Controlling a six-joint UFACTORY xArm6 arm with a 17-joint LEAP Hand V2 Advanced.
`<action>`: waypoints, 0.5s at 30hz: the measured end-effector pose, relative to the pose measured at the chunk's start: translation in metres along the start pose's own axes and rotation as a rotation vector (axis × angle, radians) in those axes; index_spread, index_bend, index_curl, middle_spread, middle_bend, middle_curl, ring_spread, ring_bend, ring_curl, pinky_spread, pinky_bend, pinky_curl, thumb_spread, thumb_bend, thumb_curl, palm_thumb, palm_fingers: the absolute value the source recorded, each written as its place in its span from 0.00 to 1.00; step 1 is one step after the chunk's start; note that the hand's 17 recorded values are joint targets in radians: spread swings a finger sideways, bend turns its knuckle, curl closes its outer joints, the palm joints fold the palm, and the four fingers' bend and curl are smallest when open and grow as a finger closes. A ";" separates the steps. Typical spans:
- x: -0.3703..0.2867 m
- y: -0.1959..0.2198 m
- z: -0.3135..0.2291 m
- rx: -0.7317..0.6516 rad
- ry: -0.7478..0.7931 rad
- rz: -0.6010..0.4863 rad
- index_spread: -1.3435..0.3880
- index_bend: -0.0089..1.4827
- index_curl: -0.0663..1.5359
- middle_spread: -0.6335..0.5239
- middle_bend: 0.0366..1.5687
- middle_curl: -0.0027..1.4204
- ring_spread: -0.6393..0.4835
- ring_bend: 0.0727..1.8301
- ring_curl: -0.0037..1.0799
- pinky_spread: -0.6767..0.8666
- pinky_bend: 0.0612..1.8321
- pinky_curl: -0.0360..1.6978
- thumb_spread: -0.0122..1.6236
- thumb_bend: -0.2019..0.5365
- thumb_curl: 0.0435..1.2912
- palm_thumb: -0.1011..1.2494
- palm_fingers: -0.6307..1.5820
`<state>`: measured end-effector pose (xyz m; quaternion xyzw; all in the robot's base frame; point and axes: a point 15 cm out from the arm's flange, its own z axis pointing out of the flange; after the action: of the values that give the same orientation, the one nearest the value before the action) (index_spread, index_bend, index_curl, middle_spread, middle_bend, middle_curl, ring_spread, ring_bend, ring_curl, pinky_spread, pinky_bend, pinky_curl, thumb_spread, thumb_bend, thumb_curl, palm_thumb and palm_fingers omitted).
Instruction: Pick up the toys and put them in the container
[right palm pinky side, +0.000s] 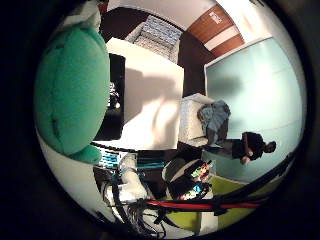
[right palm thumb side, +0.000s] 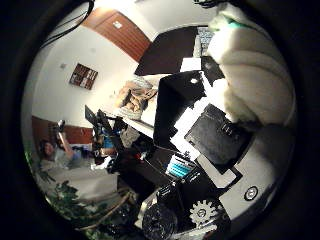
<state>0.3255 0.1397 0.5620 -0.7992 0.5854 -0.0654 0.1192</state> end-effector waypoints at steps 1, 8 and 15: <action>-0.003 -0.003 0.002 0.001 -0.002 -0.005 0.59 0.63 0.68 0.36 0.75 0.71 0.33 0.68 0.83 0.27 0.63 0.65 0.42 0.25 0.65 0.84 0.76; -0.017 -0.018 0.020 -0.012 -0.002 -0.031 0.59 0.62 0.68 0.35 0.74 0.72 0.32 0.68 0.84 0.27 0.62 0.66 0.42 0.25 0.65 0.84 0.76; -0.027 -0.023 0.024 -0.004 -0.007 -0.035 0.58 0.54 0.67 0.35 0.70 0.71 0.33 0.67 0.79 0.26 0.60 0.63 0.53 0.21 0.58 0.73 0.76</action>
<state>0.3443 0.1751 0.5466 -0.8097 0.5712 -0.0634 0.1186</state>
